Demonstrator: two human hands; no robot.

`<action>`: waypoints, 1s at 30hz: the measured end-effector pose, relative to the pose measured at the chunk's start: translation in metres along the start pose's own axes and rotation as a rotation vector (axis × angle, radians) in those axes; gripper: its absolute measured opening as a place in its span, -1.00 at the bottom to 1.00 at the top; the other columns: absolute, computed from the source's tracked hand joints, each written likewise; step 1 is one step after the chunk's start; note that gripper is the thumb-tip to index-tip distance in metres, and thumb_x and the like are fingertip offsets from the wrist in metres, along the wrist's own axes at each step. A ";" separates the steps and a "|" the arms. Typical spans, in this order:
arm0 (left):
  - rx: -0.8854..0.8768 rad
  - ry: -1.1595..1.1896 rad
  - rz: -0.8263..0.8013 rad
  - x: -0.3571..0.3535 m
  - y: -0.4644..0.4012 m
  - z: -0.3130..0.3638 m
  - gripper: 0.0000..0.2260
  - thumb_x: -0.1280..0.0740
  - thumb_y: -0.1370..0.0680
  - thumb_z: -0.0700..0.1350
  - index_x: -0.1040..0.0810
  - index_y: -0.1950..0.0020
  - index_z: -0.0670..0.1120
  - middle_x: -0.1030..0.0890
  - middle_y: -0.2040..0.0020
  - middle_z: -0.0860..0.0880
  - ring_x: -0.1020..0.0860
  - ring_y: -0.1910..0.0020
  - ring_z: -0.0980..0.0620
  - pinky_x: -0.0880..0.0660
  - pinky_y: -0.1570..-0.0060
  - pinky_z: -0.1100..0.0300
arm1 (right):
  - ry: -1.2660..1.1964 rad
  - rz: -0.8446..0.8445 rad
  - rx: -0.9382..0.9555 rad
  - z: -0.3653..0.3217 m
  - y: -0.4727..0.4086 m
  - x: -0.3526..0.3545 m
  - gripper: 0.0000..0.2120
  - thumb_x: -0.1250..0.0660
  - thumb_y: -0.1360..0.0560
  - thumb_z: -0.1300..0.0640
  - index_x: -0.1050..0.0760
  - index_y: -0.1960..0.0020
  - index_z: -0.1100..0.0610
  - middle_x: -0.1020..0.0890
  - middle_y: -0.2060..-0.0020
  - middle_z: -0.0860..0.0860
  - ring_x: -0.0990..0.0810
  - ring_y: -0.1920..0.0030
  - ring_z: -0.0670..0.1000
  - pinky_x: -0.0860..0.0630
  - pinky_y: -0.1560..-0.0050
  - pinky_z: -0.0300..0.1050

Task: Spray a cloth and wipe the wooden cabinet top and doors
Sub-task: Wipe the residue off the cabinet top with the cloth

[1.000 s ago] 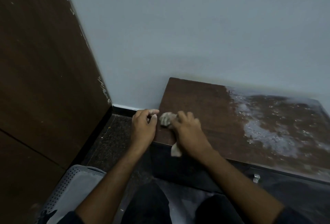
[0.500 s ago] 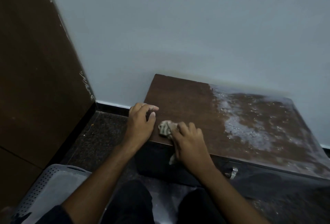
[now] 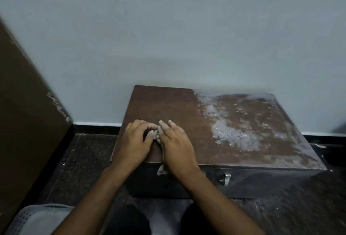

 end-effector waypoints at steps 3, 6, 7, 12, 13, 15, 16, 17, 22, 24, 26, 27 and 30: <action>-0.012 0.014 -0.006 -0.005 -0.002 0.002 -0.82 -0.29 -0.51 -0.12 -0.64 -0.05 0.01 -0.57 -0.01 0.09 -0.49 -0.02 0.08 -0.37 -0.11 0.25 | -0.135 0.058 0.022 0.012 0.023 0.016 -0.48 -0.36 -0.47 0.16 -0.48 -0.43 0.02 -0.54 -0.39 -0.03 -0.50 -0.34 0.11 -0.42 -0.40 0.04; -0.041 0.028 -0.036 -0.019 -0.004 0.007 -0.79 -0.26 -0.49 -0.09 -0.63 -0.04 0.02 -0.56 0.00 0.11 -0.49 0.01 0.07 -0.43 -0.08 0.15 | -0.122 0.119 0.066 0.034 0.055 0.031 -0.54 -0.23 -0.51 0.19 -0.52 -0.39 0.02 -0.56 -0.36 -0.06 -0.48 -0.36 0.09 -0.38 -0.45 0.01; -0.053 0.028 -0.047 -0.024 -0.005 0.010 -0.80 -0.26 -0.49 -0.09 -0.63 -0.04 0.03 -0.55 0.01 0.12 -0.49 0.01 0.07 -0.43 -0.07 0.15 | -0.111 0.116 0.040 0.048 0.060 0.035 -0.56 -0.21 -0.52 0.17 -0.53 -0.38 0.03 -0.57 -0.36 -0.05 -0.48 -0.39 0.12 -0.39 -0.44 0.06; -0.103 0.021 -0.118 -0.046 -0.010 0.035 -0.82 -0.36 -0.52 -0.19 -0.62 -0.06 0.04 -0.51 -0.01 0.16 -0.44 -0.02 0.13 -0.36 -0.05 0.25 | -0.035 0.102 -0.309 0.139 0.031 0.053 -0.60 -0.27 -0.60 0.25 -0.49 -0.43 0.08 -0.52 -0.41 0.02 -0.39 -0.47 0.17 -0.31 -0.50 0.07; -0.110 0.022 -0.131 -0.050 -0.012 0.040 -0.82 -0.36 -0.52 -0.18 -0.61 -0.07 0.04 -0.50 -0.01 0.18 -0.43 -0.03 0.14 -0.36 -0.06 0.25 | -0.018 0.097 -0.325 0.139 0.027 0.054 -0.57 -0.24 -0.61 0.26 -0.45 -0.46 0.09 -0.48 -0.45 0.01 -0.35 -0.50 0.15 -0.27 -0.53 0.04; -0.129 0.024 -0.152 -0.057 -0.019 0.048 -0.82 -0.35 -0.53 -0.16 -0.60 -0.08 0.05 -0.48 -0.01 0.20 -0.42 -0.03 0.16 -0.38 -0.08 0.24 | -0.001 0.076 -0.269 0.119 0.030 0.047 -0.52 -0.21 -0.59 0.25 -0.39 -0.50 0.07 -0.44 -0.47 -0.03 -0.32 -0.51 0.11 -0.26 -0.54 0.02; -0.137 0.022 -0.158 -0.060 -0.022 0.051 -0.83 -0.34 -0.53 -0.15 -0.60 -0.08 0.05 -0.48 -0.01 0.20 -0.42 -0.03 0.16 -0.39 -0.09 0.24 | -0.013 0.050 -0.207 0.103 0.040 0.043 -0.50 -0.20 -0.57 0.23 -0.39 -0.50 0.06 -0.44 -0.47 -0.05 -0.34 -0.50 0.09 -0.26 -0.53 -0.01; -0.148 0.018 -0.158 -0.064 -0.025 0.053 -0.83 -0.33 -0.52 -0.14 -0.59 -0.08 0.05 -0.49 -0.01 0.20 -0.43 -0.03 0.16 -0.40 -0.09 0.23 | -0.024 0.024 -0.137 0.088 0.050 0.040 -0.47 -0.19 -0.53 0.19 -0.39 -0.50 0.05 -0.45 -0.47 -0.06 -0.36 -0.48 0.08 -0.27 -0.52 -0.04; -0.193 -0.030 -0.199 -0.080 -0.043 0.061 -0.82 -0.30 -0.54 -0.08 -0.57 -0.11 0.08 -0.48 -0.03 0.20 -0.41 -0.05 0.18 -0.41 -0.09 0.24 | -0.072 -0.022 -0.090 0.107 0.047 0.038 -0.45 -0.23 -0.56 0.18 -0.31 -0.54 -0.02 -0.41 -0.49 -0.11 -0.33 -0.50 0.06 -0.31 -0.49 -0.04; -0.219 -0.054 -0.217 -0.086 -0.051 0.064 -0.81 -0.29 -0.54 -0.06 -0.56 -0.13 0.08 -0.48 -0.04 0.17 -0.42 -0.06 0.14 -0.42 -0.11 0.21 | -0.042 -0.027 -0.143 0.135 0.018 0.039 -0.33 -0.37 -0.50 0.20 -0.28 -0.56 0.01 -0.37 -0.51 -0.05 -0.29 -0.52 0.07 -0.22 -0.54 -0.03; -0.235 -0.085 -0.215 -0.090 -0.063 0.068 -0.80 -0.29 -0.55 -0.05 -0.55 -0.17 0.06 -0.48 -0.06 0.14 -0.42 -0.07 0.11 -0.42 -0.13 0.19 | 0.006 -0.032 -0.219 0.163 -0.019 0.035 -0.26 -0.44 -0.45 0.20 -0.25 -0.57 0.10 -0.33 -0.54 0.04 -0.25 -0.54 0.12 -0.16 -0.57 0.00; -0.237 -0.104 -0.211 -0.092 -0.069 0.069 -0.78 -0.30 -0.55 -0.05 -0.54 -0.19 0.05 -0.48 -0.07 0.12 -0.43 -0.09 0.09 -0.42 -0.13 0.18 | 0.015 -0.017 -0.266 0.173 -0.035 0.034 -0.33 -0.38 -0.52 0.18 -0.24 -0.57 0.14 -0.30 -0.55 0.08 -0.24 -0.54 0.15 -0.15 -0.57 0.02; -0.211 -0.148 -0.178 -0.096 -0.091 0.070 -0.73 -0.30 -0.53 -0.08 -0.52 -0.23 -0.01 -0.52 -0.11 0.04 -0.46 -0.09 0.00 -0.46 -0.13 0.06 | 0.023 0.007 -0.304 0.166 -0.053 0.027 -0.49 -0.17 -0.63 0.14 -0.25 -0.56 0.21 -0.30 -0.54 0.14 -0.24 -0.53 0.19 -0.14 -0.57 0.07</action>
Point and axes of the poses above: each hand's wrist, its own y-axis away from the middle knuckle, its own x-axis out of the back of the hand, z = x × y, the point moved 7 cm from there along -y, towards the middle knuckle
